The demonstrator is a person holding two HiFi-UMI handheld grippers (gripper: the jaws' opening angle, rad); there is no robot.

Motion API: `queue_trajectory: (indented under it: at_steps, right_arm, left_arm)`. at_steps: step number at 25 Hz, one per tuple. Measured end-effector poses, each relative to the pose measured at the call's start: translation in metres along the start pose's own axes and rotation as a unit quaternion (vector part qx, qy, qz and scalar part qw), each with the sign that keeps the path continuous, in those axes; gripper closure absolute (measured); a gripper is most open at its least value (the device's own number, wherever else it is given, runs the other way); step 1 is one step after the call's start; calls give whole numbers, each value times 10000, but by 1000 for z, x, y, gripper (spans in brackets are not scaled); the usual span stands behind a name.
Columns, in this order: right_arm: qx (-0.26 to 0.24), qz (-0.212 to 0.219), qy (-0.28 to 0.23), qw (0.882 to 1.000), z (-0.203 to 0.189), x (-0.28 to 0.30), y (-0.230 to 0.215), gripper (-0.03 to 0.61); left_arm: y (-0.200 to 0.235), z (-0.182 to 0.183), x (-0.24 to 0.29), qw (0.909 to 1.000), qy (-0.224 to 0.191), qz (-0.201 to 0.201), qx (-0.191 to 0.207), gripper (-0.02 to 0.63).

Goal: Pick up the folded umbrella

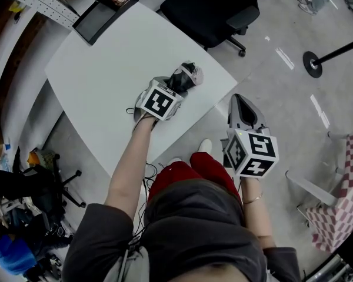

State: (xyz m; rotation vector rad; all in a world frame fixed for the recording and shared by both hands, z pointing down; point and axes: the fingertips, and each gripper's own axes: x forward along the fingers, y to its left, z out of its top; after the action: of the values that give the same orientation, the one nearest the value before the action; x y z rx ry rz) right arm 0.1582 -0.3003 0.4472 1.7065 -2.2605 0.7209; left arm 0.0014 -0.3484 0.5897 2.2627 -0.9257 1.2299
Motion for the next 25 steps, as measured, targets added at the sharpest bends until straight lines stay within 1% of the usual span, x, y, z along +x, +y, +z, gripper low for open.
queue_trajectory:
  at_steps: [8, 14, 19, 25]
  right_arm:
    - [-81, -1, -84, 9999, 6, -7, 6, 560]
    - [-119, -19, -183, 9998, 14, -10, 7, 560]
    - [-153, -21, -225, 9996, 18, -11, 10, 560]
    - [-149, -88, -307, 9994, 22, -16, 11, 560]
  left_arm:
    - [-5, -2, -2, 9999, 15, 95, 133, 364]
    - [-7, -2, -2, 9998, 31, 172, 125, 373]
    - [-14, 5, -4, 9999, -103, 39, -24, 377]
    - [-28, 19, -8, 9995, -302, -81, -13, 379]
